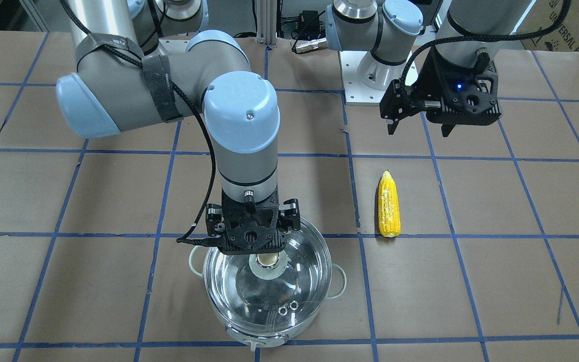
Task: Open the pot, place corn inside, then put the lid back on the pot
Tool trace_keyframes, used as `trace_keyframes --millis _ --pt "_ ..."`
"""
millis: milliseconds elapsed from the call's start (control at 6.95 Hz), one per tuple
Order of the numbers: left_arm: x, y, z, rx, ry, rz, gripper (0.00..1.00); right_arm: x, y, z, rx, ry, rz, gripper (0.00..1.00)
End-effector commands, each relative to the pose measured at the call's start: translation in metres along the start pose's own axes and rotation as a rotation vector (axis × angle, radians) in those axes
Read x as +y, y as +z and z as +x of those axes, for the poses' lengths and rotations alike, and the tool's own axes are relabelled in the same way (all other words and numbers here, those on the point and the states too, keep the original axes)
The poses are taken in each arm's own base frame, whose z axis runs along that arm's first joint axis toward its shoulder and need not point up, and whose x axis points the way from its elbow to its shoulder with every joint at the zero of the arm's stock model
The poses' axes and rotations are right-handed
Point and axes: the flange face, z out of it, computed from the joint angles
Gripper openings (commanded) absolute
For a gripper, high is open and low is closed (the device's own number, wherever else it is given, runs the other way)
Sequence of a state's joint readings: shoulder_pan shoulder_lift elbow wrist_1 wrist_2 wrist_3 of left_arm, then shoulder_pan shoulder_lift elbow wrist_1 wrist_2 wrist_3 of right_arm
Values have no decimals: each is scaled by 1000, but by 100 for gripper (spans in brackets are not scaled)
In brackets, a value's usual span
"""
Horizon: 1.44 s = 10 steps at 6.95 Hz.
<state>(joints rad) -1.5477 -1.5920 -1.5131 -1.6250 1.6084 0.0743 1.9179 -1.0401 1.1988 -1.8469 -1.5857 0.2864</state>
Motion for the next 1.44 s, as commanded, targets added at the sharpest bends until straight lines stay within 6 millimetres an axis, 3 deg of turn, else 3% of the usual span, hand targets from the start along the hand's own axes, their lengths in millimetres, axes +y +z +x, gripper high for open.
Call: trace_keyframes --millis 0,432,1007,1295 --pt "1 0 -1 1 -4 -2 100 -2 12 -8 2 -1 2 94" --pt "0 -1 -1 1 1 2 100 -9 34 -10 10 -8 -3 90" --pt "0 0 -1 1 1 -1 100 -14 36 -10 3 -13 19 87" --pt "0 0 -1 1 2 -1 100 -14 35 -12 2 -20 22 63"
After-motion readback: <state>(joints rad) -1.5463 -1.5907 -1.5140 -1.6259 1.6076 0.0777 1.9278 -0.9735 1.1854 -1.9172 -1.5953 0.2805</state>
